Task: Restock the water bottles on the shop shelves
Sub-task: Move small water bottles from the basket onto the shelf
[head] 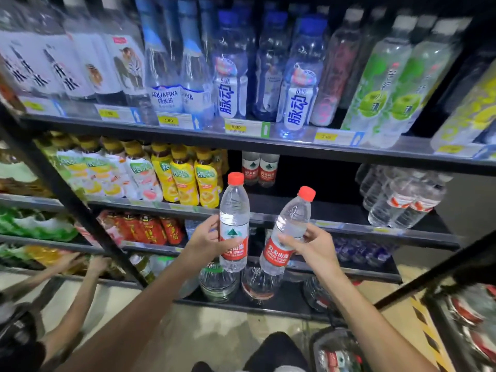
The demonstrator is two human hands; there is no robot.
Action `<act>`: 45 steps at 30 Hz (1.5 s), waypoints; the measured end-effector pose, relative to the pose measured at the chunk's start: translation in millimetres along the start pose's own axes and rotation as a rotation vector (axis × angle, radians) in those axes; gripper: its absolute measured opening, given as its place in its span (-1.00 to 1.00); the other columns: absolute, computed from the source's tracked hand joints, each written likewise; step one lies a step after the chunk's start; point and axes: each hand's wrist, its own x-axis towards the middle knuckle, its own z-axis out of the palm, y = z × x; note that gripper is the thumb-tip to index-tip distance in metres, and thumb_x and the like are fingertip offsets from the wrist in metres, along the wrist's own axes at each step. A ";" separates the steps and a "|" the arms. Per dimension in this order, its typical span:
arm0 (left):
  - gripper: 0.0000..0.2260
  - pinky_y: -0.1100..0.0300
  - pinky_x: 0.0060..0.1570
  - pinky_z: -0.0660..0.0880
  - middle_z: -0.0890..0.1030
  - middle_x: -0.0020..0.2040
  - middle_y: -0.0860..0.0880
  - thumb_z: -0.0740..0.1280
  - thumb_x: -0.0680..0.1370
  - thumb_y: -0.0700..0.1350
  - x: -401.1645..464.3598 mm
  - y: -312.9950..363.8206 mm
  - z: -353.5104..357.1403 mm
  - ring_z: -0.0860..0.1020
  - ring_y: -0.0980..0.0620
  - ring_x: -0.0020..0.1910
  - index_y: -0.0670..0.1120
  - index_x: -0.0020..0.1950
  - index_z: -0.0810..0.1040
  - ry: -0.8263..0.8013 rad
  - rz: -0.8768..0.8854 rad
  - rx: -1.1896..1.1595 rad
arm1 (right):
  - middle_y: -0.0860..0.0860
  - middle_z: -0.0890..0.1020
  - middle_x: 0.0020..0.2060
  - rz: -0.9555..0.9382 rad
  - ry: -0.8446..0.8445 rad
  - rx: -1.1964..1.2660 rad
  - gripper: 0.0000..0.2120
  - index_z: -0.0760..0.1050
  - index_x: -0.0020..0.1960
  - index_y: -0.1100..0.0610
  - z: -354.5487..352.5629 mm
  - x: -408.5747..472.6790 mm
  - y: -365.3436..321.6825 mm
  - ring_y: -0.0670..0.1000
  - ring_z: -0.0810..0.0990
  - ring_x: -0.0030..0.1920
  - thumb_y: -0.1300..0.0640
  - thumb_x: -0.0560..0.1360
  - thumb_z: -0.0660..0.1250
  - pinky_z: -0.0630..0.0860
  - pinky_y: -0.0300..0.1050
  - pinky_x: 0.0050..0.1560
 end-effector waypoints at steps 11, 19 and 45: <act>-0.46 0.15 0.22 0.57 0.69 0.18 0.12 0.65 0.33 -0.07 46.3 2.2 0.1 0.64 0.09 0.21 0.20 0.23 0.56 0.038 0.040 0.074 | -0.11 0.75 0.06 -0.037 -0.020 -0.020 -0.59 0.70 0.09 -0.13 -1.4 36.5 -4.8 -0.11 0.71 0.10 -0.05 0.27 0.67 0.62 -0.26 0.03; -0.42 0.11 0.31 0.50 0.68 0.20 0.15 0.64 0.28 -0.02 65.4 3.6 -4.0 0.61 0.12 0.24 0.28 0.25 0.58 0.090 0.241 0.159 | -0.23 0.74 0.03 -0.200 0.007 -0.173 -0.54 0.67 0.13 -0.15 4.6 52.4 0.0 -0.24 0.68 0.07 0.08 0.28 0.69 0.52 -0.46 0.00; -0.34 0.38 0.24 0.48 0.63 0.28 0.16 0.66 0.32 -0.17 115.6 -4.0 -15.6 0.57 0.14 0.32 0.21 0.33 0.55 0.133 0.380 0.154 | -0.02 0.74 -0.01 -0.198 0.131 -0.482 -0.60 0.64 0.08 0.15 25.2 186.8 29.4 -0.08 0.70 0.04 -0.07 0.39 0.62 0.63 0.02 0.16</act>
